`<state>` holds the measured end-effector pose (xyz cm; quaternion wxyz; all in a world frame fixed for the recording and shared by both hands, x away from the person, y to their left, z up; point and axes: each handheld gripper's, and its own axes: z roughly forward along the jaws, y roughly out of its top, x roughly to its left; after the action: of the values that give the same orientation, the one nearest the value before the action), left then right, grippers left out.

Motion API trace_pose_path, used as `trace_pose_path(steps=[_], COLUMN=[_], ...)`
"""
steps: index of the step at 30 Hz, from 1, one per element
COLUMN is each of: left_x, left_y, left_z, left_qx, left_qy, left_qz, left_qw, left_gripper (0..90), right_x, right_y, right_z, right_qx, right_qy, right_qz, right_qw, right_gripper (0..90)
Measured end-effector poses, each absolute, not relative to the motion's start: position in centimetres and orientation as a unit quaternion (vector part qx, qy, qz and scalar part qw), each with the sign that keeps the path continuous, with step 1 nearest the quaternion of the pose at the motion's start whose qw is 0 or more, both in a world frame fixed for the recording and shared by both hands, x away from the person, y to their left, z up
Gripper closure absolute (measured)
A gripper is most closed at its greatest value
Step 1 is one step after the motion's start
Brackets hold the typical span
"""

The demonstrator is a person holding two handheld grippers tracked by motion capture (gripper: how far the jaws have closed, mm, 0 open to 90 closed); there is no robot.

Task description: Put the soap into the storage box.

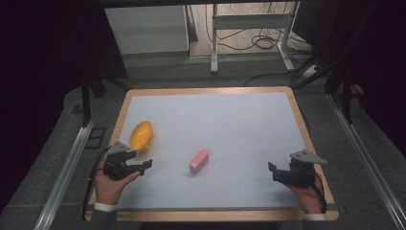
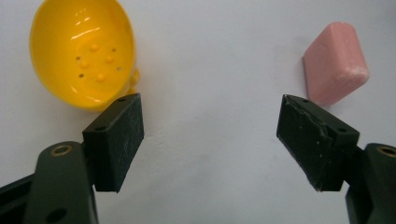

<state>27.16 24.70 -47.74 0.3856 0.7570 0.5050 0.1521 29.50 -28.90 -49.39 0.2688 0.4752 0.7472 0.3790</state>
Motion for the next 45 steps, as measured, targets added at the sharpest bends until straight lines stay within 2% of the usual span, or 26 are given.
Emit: trace_pose_path(steps=[17, 45], left_x=[28.5, 30.1], left_y=[22.4, 19.2], left_z=[-44.9, -44.3], left_qx=[0.775, 0.800], left_qy=[0.479, 0.456], left_qz=[0.160, 0.150], left_qw=[0.380, 0.360], left_gripper=[24.2, 25.0], right_x=[29.4, 29.5], right_y=[-29.3, -29.5], right_z=[-49.5, -49.7], right_qx=[0.477, 0.483], right_qy=[0.747, 0.747], right_qz=[0.376, 0.370], right_qw=[0.270, 0.270], right_gripper=[7.7, 7.7])
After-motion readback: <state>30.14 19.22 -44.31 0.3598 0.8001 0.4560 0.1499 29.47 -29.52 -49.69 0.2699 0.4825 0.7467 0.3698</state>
